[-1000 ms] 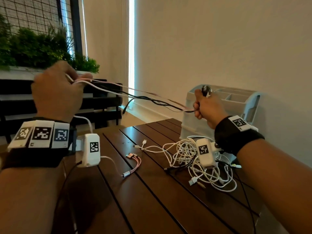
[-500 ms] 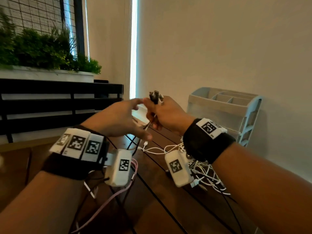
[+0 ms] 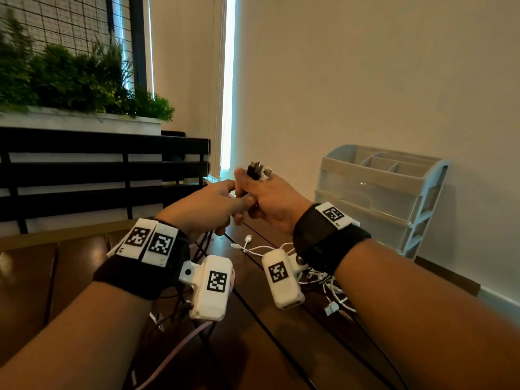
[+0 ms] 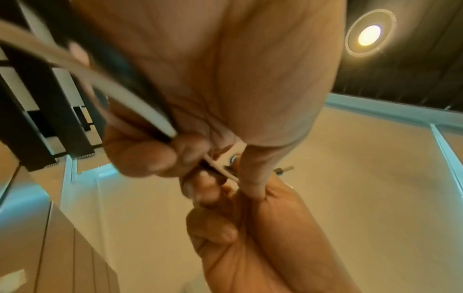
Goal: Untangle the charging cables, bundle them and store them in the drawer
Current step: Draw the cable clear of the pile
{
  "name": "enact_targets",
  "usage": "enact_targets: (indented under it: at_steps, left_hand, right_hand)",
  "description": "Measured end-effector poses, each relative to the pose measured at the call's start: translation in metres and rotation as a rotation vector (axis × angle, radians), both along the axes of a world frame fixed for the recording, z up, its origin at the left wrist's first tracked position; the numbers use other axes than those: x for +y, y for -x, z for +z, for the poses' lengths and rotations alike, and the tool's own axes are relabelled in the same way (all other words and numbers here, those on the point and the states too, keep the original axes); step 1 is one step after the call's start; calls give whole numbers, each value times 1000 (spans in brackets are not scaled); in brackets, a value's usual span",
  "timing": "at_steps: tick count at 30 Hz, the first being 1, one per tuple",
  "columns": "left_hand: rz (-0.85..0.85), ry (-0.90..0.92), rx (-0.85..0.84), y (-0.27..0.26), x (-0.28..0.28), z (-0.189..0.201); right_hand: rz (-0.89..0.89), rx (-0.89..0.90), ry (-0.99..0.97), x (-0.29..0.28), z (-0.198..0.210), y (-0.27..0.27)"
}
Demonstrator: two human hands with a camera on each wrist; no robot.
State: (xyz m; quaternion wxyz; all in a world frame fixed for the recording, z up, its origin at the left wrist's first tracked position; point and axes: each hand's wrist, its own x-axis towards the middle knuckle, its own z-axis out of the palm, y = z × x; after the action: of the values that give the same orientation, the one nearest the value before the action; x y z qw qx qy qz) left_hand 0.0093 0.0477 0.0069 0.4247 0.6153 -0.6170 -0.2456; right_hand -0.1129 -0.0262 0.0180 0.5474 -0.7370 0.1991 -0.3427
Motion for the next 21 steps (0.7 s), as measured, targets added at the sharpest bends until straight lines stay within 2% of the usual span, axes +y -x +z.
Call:
enact_targets:
  at_steps: [4, 6, 8, 10, 11, 13, 14, 15, 17, 19, 21]
  left_hand:
    - [216, 76, -326, -1, -7, -9]
    - [321, 72, -334, -5, -14, -17]
    - [411, 71, -266, -12, -16, -19]
    - [458, 95, -206, -16, -13, -15]
    - [473, 119, -190, -17, -12, -12]
    - [456, 144, -155, -16, -9, -8]
    - [442, 149, -142, -16, -8, -7]
    - [426, 151, -129, -15, -8, -7]
    - [385, 144, -80, -14, -9, -7]
    - [335, 139, 64, -12, -8, -8]
    - [319, 122, 160, -10, -7, -9]
  right_hand:
    - [11, 61, -79, -5, -10, -13]
    - [76, 62, -107, -8, -14, -16]
    - [123, 54, -152, -15, -18, -19]
    - [26, 125, -216, -32, -29, -23]
    - [-81, 258, -130, -39, -34, -26]
    - [-237, 733, 286, -49, -46, -30]
    - [-269, 970, 493, -54, -55, -32]
    - [-271, 1129, 612, -55, -61, -32]
    - [-233, 1251, 599, -59, -74, -33]
    - [-237, 1264, 575, -65, -81, -36]
    - [-297, 1259, 661, -67, -80, -36]
